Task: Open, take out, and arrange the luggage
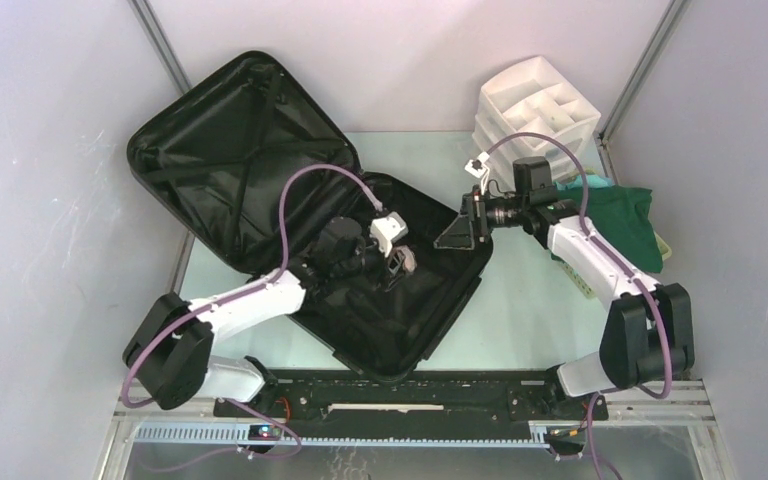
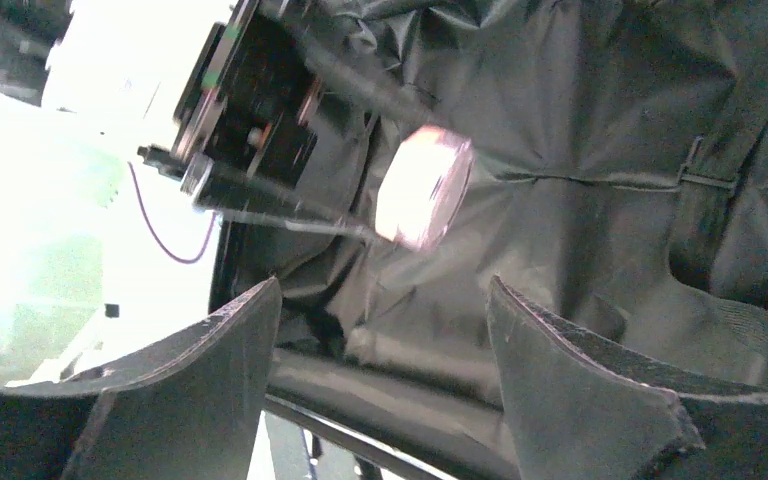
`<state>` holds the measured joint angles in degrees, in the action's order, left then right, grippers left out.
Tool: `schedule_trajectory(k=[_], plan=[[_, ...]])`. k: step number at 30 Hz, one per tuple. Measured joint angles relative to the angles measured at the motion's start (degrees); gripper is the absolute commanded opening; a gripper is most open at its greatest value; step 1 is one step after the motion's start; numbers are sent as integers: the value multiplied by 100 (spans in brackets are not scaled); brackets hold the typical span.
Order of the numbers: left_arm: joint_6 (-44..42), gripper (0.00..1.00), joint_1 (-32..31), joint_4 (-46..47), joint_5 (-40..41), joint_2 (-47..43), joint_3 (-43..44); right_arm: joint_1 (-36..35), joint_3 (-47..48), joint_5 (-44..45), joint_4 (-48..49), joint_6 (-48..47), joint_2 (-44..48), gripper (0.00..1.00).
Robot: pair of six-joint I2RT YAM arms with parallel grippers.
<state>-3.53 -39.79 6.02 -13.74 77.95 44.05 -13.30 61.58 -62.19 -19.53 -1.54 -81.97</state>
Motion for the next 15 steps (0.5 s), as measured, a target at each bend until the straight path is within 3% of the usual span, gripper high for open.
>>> schedule_trajectory(k=[3,15], plan=[[-162,16,-238,192,-280,-256,-361,-249,0,227,284,688,-155,99],[-243,16,-595,490,-448,-341,-420,-986,0,1191,428,1152,-463,92]])
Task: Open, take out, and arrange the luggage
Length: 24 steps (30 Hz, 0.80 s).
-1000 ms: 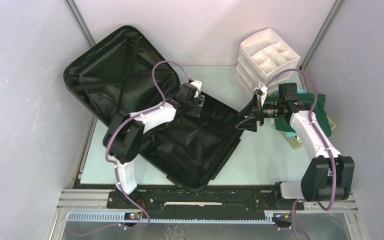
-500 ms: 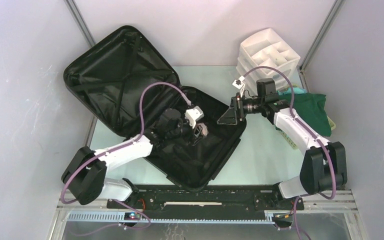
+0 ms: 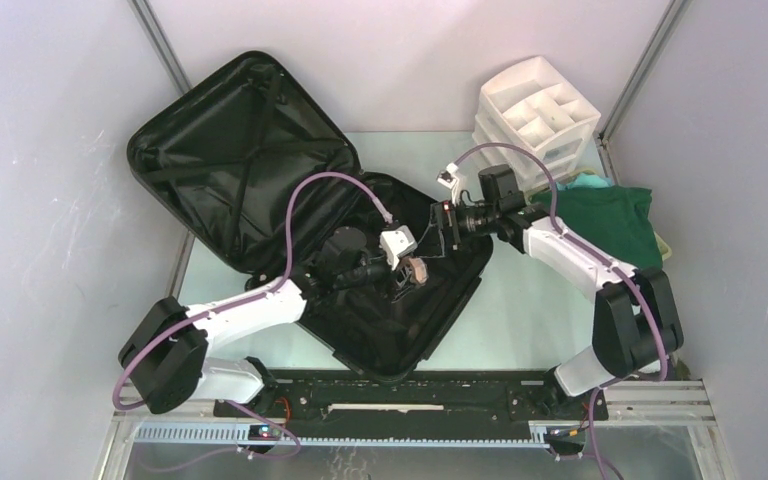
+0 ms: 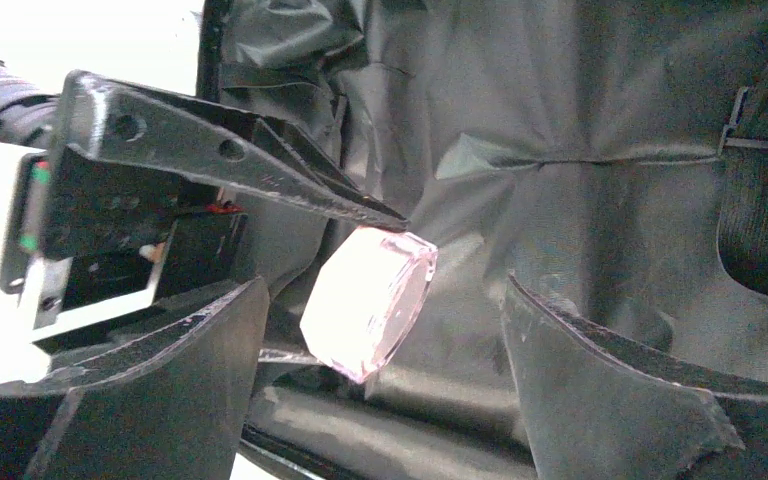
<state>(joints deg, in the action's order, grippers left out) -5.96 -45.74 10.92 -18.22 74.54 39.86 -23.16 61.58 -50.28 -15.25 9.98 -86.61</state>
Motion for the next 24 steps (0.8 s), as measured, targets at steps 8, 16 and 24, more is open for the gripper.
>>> schedule_trajectory(k=[8,16,24], plan=[[50,21,-61,17,151,2,2,-660,48,682,-271,-131,-391,30],[166,78,-122,-81,767,-63,-28,-914,264,1084,-577,-129,-479,0],[866,100,-122,72,1207,-1340,-623,-739,289,391,-826,-1025,-413,0]])
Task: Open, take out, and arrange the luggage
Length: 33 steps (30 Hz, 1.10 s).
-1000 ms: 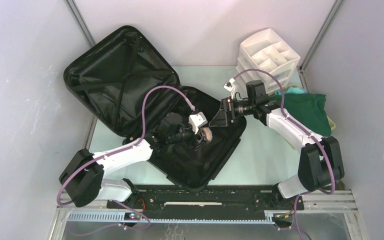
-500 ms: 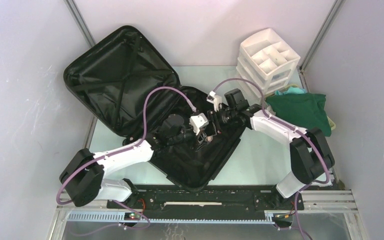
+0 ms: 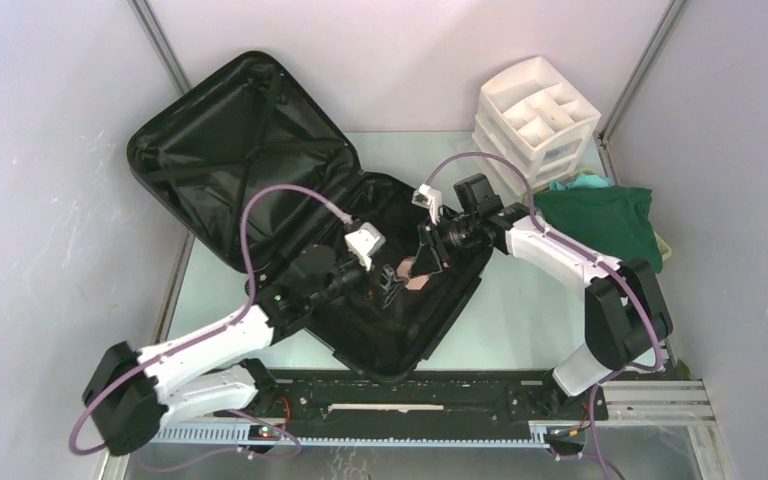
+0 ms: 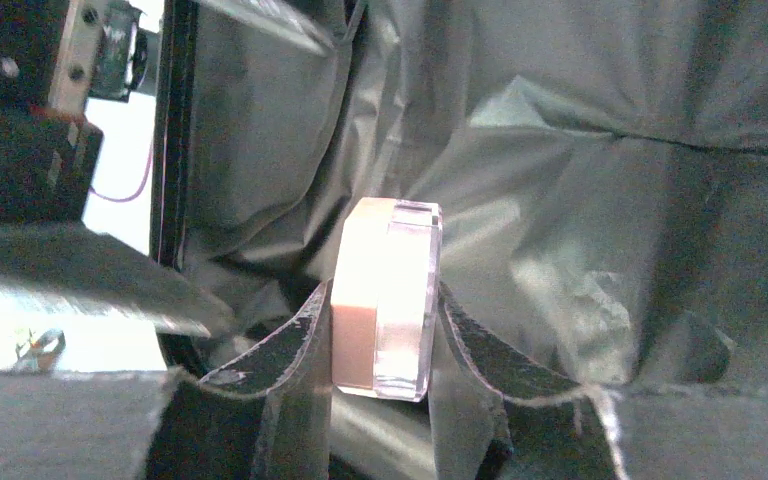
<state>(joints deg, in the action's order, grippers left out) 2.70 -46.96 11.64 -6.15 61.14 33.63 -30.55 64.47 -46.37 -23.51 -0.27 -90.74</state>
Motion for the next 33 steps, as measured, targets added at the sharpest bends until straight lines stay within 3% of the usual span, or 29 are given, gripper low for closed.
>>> schedule_trajectory(k=[9,15,23,26,29,33], plan=[[647,100,22,-553,748,-2343,-680,793,291,-581,-1086,-1943,369,0],[1204,100,704,-1300,1137,-3346,-662,1451,1034,138,-1462,-2629,636,0],[1270,100,2253,-2618,319,-2643,313,1534,2651,2328,-1436,-3521,42,0],[804,100,2393,-3329,442,-2280,887,1521,3233,3189,-1270,-3641,-658,3],[428,100,2402,-3709,702,-2304,949,1519,3560,3943,-1174,-3692,-1366,11],[170,100,2422,-3864,925,-2411,807,1513,4057,4798,-1147,-3713,-2376,14]])
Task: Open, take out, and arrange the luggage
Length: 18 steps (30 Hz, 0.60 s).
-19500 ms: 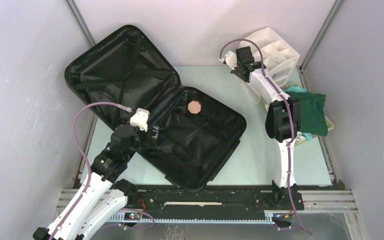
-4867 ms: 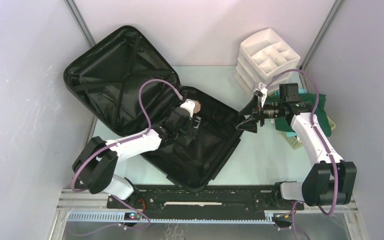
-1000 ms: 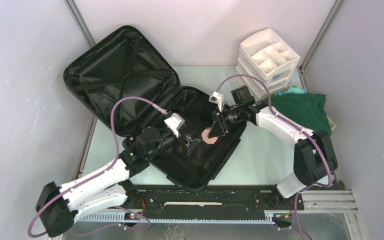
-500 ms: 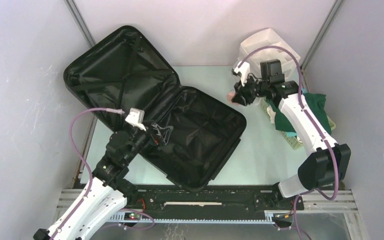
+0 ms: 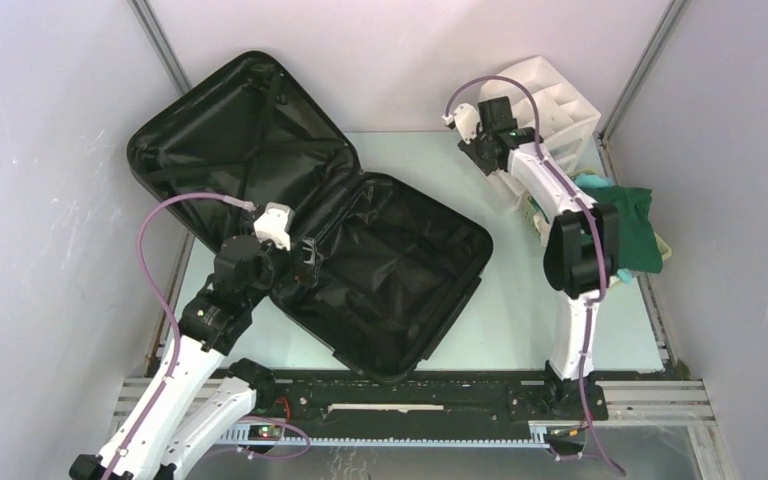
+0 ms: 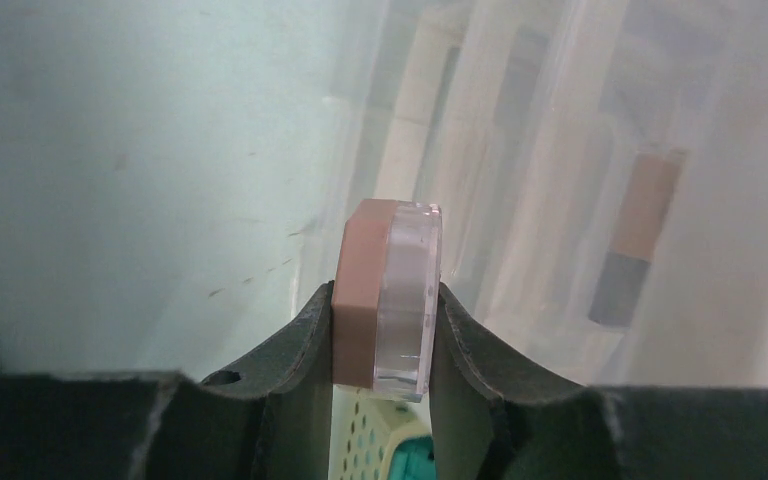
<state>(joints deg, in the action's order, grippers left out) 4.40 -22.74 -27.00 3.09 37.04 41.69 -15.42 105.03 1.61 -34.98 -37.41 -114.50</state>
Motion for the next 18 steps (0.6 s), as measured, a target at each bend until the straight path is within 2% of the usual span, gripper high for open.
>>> schedule_trajectory(k=[3,6,9,11,14,18], plan=[[-103,100,50,-59,92,-7,-68,-4,452,553,9,-24,-708,20],[-168,100,127,-59,129,-20,-76,-4,739,892,7,-24,-1158,31],[-195,100,192,-57,129,-46,-76,-24,977,1102,4,-24,-1436,59],[-197,100,227,-59,127,-57,-76,-76,1054,1185,-7,-13,-1464,72],[-197,100,254,-59,125,-61,-76,-79,1119,1182,-66,48,-1467,76],[-199,100,269,-59,122,-61,-76,-68,1130,1071,-192,120,-1467,74]])
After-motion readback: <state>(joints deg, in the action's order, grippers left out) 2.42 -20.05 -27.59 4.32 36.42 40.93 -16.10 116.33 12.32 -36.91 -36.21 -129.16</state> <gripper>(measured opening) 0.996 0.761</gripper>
